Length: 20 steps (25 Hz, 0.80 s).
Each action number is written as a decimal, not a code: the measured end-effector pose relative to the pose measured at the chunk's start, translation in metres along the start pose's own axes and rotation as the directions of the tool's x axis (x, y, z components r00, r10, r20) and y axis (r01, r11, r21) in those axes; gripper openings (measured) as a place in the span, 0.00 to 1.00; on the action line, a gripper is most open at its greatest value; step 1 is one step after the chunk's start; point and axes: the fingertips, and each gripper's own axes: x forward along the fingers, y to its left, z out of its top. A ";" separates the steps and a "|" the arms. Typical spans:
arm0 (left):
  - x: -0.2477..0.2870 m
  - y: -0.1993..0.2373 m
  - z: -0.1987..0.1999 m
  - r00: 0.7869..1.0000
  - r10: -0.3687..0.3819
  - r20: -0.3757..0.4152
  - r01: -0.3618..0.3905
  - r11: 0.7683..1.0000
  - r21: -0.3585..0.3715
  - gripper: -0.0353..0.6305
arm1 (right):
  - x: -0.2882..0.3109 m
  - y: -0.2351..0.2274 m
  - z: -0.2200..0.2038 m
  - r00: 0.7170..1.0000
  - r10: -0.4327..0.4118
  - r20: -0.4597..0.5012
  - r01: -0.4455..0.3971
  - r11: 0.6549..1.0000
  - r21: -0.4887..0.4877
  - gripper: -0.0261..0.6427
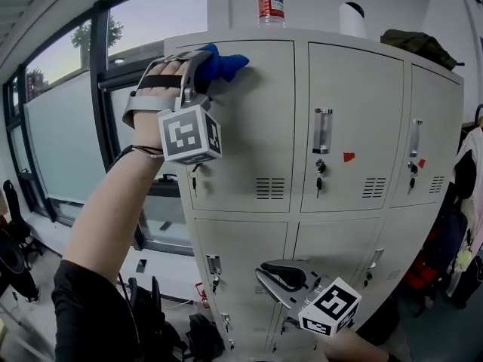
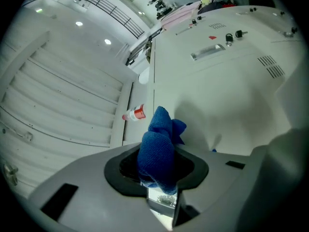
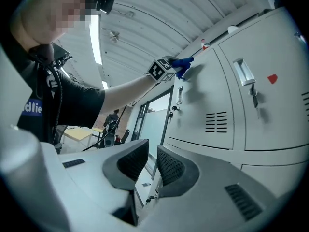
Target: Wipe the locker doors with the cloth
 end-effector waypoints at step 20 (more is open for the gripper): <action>0.019 -0.052 0.071 0.994 -0.080 0.076 0.077 0.996 0.035 0.23 | -0.019 -0.004 -0.010 0.998 -0.054 -0.019 0.054 0.998 0.027 0.12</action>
